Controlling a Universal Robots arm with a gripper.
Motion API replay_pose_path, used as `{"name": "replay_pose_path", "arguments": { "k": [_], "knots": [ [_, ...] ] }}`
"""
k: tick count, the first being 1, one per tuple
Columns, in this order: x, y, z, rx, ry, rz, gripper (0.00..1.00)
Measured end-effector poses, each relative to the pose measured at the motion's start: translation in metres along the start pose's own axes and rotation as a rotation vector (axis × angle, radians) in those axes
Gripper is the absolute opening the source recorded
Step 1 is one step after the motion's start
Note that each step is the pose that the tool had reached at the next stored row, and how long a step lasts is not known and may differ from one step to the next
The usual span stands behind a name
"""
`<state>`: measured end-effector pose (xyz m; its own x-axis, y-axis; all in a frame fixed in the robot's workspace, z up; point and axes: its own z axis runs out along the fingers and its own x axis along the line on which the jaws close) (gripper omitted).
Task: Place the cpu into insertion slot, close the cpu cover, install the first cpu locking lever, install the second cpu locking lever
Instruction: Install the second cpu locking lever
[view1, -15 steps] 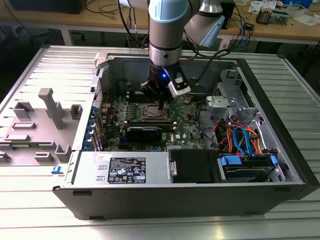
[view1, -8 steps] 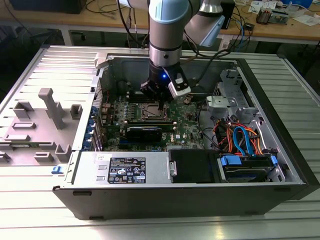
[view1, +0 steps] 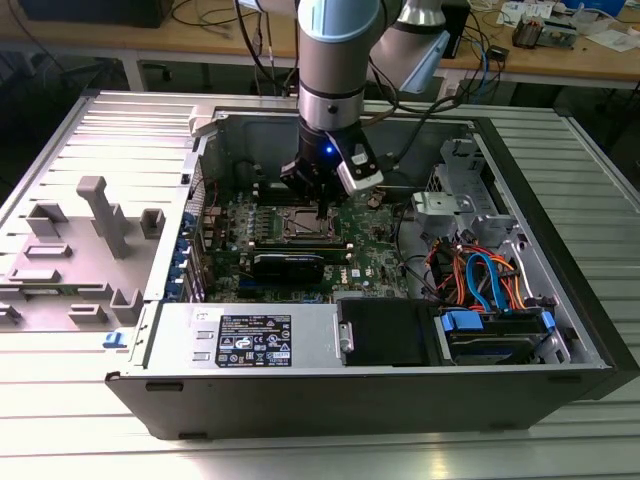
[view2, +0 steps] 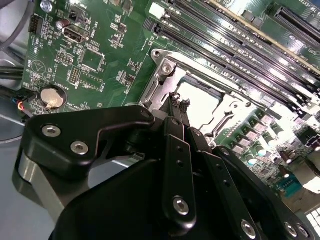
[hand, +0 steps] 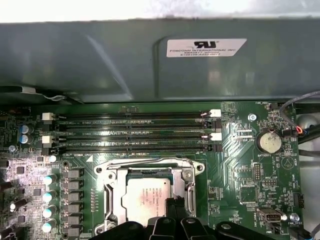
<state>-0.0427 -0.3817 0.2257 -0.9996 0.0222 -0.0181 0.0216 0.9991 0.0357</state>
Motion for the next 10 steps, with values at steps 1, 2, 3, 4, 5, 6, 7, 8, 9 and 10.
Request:
{"name": "replay_pose_path", "arguments": {
  "k": [1,2,3,4,5,6,7,8,9,10],
  "knots": [
    [0.0000,0.0000,-0.0001,0.0007,0.0000,0.000,0.11],
    [0.0000,-0.0005,-0.0002,0.0011,0.0000,0.000,0.11],
    [-0.0001,-0.0013,-0.0002,0.0011,0.0001,0.000,0.11],
    [-0.0001,-0.0028,-0.0003,0.0012,0.0002,0.000,0.11],
    [-0.0001,-0.0040,-0.0003,0.0012,0.0004,0.000,0.11],
    [-0.0001,-0.0052,-0.0003,0.0011,0.0004,0.000,0.11],
    [-0.0001,-0.0063,-0.0004,0.0011,0.0005,0.000,0.11],
    [-0.0002,-0.0074,-0.0004,0.0011,0.0006,0.000,0.11],
    [-0.0002,-0.0089,-0.0004,0.0011,0.0005,0.000,0.11],
    [-0.0002,-0.0098,-0.0004,0.0011,0.0006,0.000,0.11]
  ]
}}
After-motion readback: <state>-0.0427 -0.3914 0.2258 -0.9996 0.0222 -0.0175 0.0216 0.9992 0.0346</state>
